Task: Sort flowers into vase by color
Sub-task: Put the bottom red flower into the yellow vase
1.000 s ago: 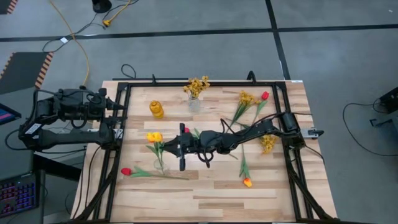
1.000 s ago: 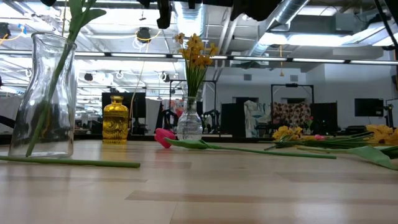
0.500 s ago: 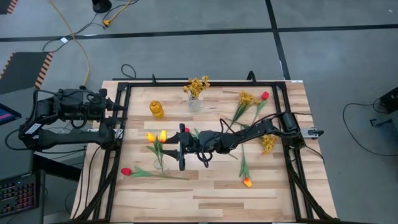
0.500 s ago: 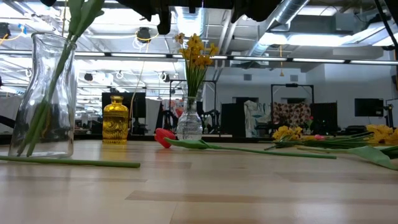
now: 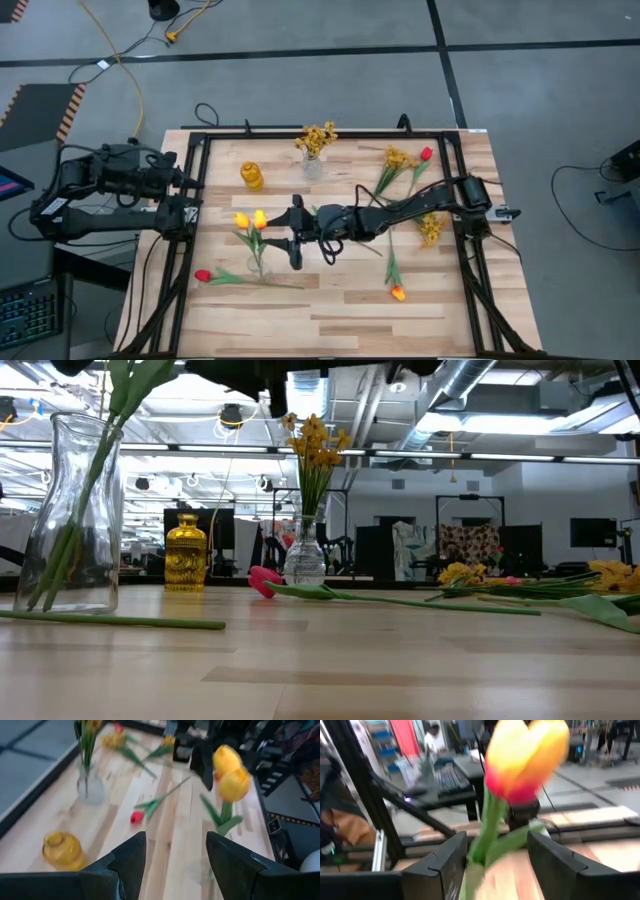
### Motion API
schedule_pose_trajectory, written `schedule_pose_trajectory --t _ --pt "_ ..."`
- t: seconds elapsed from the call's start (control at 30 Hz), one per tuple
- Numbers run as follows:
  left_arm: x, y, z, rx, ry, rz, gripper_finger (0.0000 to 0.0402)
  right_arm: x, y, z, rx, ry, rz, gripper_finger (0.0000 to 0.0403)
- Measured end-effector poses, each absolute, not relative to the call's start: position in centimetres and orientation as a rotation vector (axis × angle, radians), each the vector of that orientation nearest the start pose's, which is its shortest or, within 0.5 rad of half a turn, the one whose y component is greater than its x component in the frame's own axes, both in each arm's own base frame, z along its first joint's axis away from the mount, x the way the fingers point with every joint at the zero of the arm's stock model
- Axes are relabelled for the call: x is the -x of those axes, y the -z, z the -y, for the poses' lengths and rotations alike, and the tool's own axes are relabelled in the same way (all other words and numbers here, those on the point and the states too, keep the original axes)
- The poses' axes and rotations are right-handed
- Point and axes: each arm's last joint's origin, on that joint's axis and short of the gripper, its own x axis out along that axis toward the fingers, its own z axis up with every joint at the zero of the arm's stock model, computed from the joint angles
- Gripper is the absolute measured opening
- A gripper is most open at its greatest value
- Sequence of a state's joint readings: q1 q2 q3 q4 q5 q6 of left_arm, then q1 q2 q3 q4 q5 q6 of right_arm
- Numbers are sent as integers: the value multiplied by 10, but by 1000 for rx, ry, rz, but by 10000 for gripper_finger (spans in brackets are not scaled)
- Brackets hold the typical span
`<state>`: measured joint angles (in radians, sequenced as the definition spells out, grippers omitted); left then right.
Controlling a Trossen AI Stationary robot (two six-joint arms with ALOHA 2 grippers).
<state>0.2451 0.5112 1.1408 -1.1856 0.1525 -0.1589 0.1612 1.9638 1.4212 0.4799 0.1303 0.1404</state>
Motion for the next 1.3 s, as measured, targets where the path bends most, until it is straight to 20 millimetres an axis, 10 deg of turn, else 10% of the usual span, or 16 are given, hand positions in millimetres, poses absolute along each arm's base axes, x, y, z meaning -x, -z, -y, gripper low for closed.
schedule_pose_trajectory --t 0.9,1.3 --pt "-63 -355 -6 1561 -571 -857 194 -406 -278 -30 -55 80 -571 233" --pt "-101 -339 8 1667 -768 -1239 194 -394 -261 -15 31 97 -791 233"
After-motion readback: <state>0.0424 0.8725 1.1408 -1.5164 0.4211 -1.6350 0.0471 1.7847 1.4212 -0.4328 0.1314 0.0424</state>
